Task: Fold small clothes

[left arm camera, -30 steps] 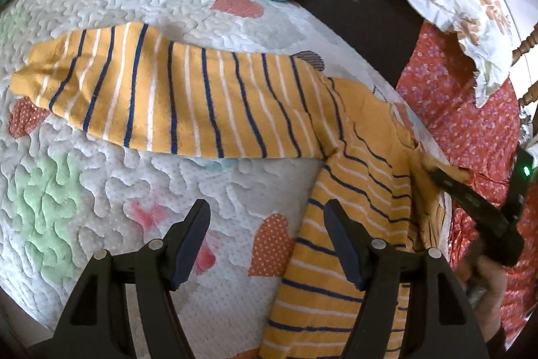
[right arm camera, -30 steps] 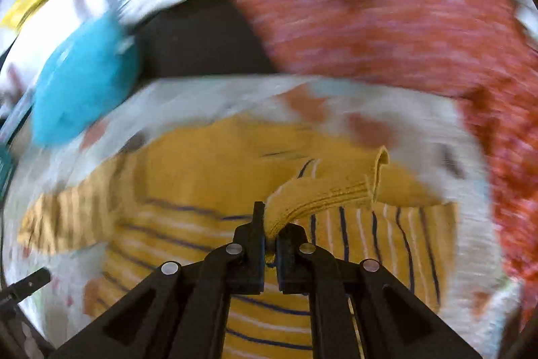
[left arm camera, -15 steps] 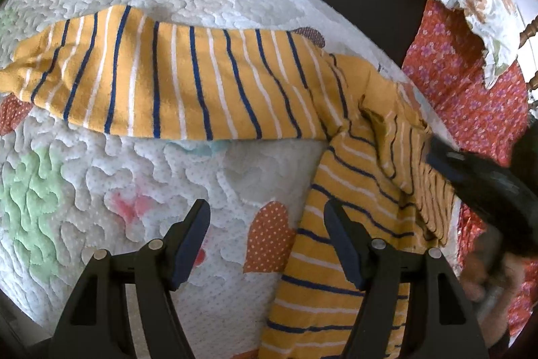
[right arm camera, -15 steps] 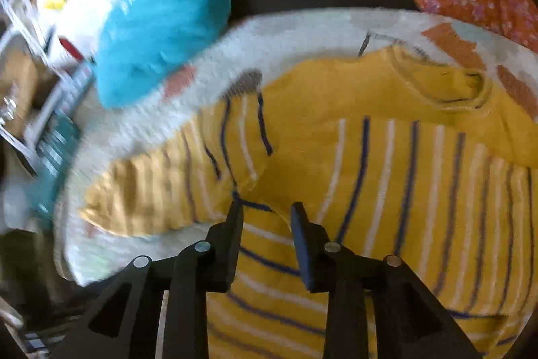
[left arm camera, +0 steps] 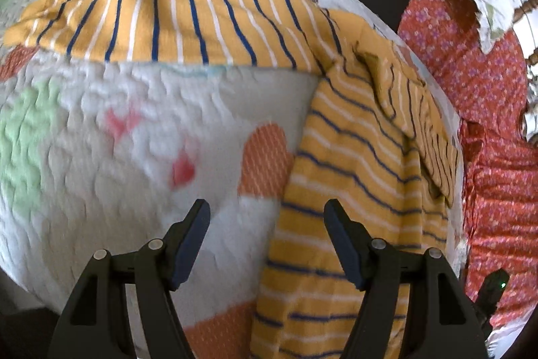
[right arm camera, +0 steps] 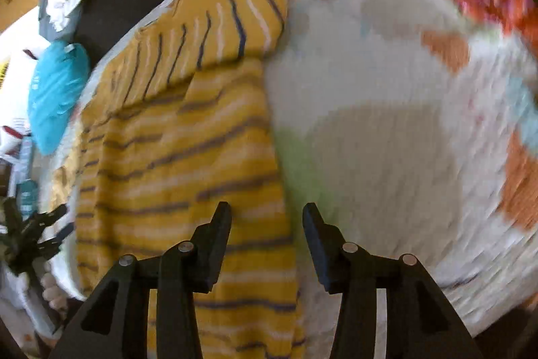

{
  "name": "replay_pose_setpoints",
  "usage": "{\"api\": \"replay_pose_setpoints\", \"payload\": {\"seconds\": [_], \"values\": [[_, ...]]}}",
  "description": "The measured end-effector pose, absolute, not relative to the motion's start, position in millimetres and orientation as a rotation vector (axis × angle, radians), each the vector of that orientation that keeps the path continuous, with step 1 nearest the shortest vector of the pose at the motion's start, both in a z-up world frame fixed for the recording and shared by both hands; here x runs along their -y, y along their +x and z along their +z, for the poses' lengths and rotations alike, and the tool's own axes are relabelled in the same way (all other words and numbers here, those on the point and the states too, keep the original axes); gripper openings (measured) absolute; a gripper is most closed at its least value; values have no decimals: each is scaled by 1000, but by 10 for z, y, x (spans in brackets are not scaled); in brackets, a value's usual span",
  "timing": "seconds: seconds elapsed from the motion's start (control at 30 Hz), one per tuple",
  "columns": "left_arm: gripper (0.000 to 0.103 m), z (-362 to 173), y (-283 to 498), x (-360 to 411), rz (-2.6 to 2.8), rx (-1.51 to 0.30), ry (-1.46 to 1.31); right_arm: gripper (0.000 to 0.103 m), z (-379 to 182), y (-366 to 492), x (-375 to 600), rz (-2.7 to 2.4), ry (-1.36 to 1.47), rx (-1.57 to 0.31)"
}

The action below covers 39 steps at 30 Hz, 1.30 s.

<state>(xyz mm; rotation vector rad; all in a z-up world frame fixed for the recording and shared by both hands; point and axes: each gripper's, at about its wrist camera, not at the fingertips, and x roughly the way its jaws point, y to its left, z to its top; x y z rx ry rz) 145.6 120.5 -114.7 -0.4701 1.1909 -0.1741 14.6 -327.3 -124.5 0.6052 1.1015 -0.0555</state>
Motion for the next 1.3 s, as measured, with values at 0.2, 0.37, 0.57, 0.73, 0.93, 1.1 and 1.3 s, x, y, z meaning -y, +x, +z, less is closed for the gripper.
{"api": "replay_pose_setpoints", "payload": {"seconds": [0.2, 0.37, 0.57, 0.73, 0.93, 1.1, 1.3], "values": [[76, -1160, 1114, -813, -146, -1218, -190, 5, -1160, 7, 3117, -86, 444, -1119], [45, -1207, 1020, -463, -145, -1224, 33, 4, -1151, -169, 3530, -257, 413, -1120], [40, -1163, 898, -450, -143, -1204, 72, 7, -1211, -259, 3543, -244, 448, -1144], [58, -1190, 847, -813, -120, -1250, -66, 12, -904, -427, 3413, -250, 391, -1061], [58, -872, 1027, -1471, -16, -1135, -337, 13, -584, -297, 2816, -83, 262, -1010], [63, -694, 1336, -1937, 94, -1087, -391, 34, -493, 405, 2033, 132, 160, -1030], [65, -759, 1580, -2687, 246, -1050, -586, 43, -487, 1189, 1113, 241, -5, -1002]]}}
